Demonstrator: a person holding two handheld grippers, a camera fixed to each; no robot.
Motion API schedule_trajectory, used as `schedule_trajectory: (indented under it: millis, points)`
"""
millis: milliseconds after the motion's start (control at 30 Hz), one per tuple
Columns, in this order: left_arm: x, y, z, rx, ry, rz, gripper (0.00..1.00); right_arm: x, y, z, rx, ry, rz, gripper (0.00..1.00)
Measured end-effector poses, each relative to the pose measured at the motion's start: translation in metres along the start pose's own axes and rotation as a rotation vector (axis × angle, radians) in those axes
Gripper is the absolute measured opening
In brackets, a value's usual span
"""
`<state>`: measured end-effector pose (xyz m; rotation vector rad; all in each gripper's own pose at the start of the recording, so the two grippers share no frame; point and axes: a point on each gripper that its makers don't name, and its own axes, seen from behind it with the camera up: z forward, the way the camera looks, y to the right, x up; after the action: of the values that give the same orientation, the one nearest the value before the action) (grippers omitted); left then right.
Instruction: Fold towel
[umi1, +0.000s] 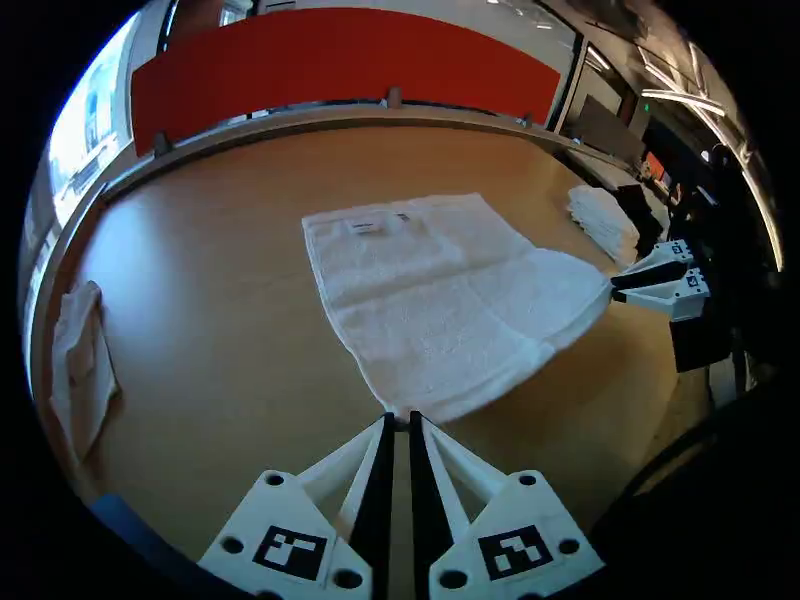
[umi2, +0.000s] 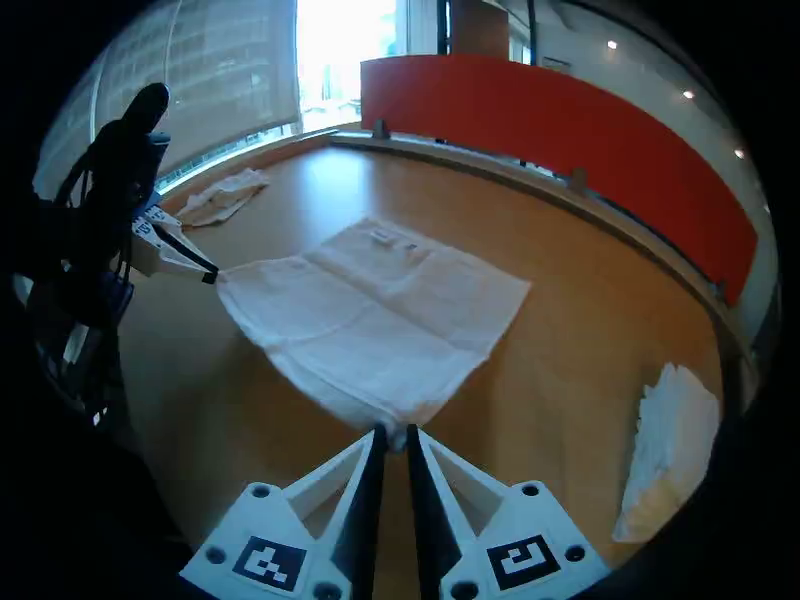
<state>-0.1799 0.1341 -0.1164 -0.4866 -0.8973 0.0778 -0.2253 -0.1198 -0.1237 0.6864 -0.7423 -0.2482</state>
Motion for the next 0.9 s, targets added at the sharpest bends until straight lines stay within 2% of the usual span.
schedule_trajectory:
  millis: [600,700,900]
  points:
    - [0.006,0.025,-0.049,-0.053,0.004,-0.022,0.10,0.015,-0.021,-0.046,0.039,-0.014,-0.013,0.16]
    - [0.004,0.027,-0.052,-0.060,0.003,-0.027,0.10,0.015,-0.022,-0.050,0.038,-0.015,-0.010,0.16]
    - [-0.004,0.032,-0.047,-0.074,-0.001,-0.025,0.10,0.012,-0.023,-0.046,0.043,-0.021,-0.007,0.16]
